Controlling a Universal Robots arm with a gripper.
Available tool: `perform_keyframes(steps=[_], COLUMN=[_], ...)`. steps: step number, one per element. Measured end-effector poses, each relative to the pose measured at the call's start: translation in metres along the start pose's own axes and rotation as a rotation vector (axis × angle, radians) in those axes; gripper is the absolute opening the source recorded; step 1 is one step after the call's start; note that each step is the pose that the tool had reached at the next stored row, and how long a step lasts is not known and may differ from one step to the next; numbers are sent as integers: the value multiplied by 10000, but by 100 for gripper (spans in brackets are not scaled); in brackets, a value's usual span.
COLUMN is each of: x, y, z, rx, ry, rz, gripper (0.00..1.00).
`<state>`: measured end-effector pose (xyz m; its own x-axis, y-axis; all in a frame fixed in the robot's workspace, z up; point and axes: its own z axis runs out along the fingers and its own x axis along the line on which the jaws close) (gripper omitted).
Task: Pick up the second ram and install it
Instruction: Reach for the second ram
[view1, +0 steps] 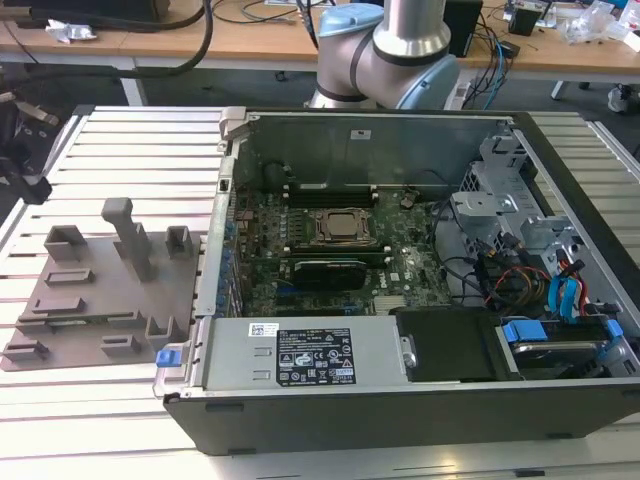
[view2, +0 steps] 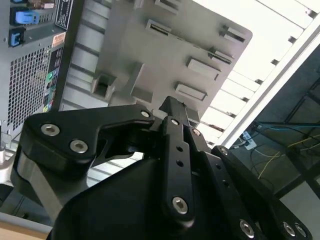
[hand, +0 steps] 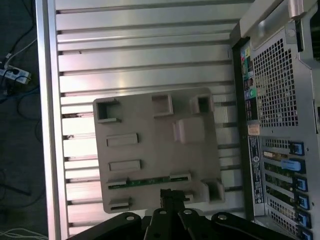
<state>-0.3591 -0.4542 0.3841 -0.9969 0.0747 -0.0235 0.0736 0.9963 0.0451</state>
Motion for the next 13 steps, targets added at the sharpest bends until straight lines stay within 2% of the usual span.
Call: perform_keyframes(steps=[4, 13], x=[-6, -6], y=[-217, -226], z=[13, 14], rx=[-1, -6], ry=[0, 1], rz=[-2, -1], gripper=[10, 10])
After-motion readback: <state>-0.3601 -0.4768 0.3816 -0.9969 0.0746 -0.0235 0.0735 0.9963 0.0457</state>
